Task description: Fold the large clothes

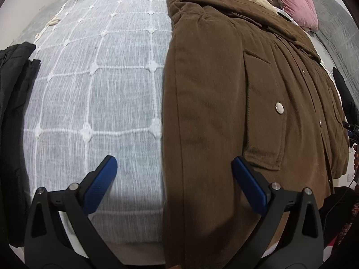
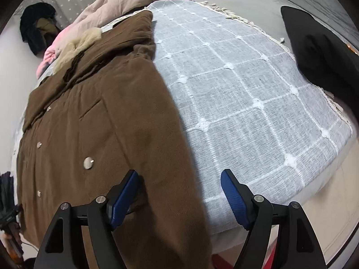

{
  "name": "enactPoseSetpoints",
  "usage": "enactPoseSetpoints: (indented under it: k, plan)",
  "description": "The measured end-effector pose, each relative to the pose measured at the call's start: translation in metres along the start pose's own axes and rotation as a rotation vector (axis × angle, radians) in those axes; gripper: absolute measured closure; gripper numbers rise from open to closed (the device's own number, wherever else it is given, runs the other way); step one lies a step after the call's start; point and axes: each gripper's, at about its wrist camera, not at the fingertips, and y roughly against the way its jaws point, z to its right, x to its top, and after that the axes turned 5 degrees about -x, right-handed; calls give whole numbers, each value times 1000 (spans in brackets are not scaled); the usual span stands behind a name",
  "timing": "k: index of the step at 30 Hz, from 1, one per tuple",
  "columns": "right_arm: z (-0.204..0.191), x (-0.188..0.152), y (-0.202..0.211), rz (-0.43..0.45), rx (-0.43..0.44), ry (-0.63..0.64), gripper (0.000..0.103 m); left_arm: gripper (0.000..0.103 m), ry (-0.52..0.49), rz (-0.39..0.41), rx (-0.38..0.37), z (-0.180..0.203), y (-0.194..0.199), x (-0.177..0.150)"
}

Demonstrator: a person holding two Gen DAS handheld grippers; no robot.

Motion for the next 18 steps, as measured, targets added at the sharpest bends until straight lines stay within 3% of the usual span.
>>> enactPoseSetpoints:
  k: [7, 10, 18]
  plan:
    - [-9, 1, 1, -9, 42, 31, 26, 1, 25, -17, -55, -10, 10, -13]
    - [1, 3, 9, 4, 99, 15, 26, 1, 41, -27, -91, -13, 15, -14]
    - [40, 11, 15, 1, 219, -120, 26, 1, 88, -6, -191, -40, 52, -7]
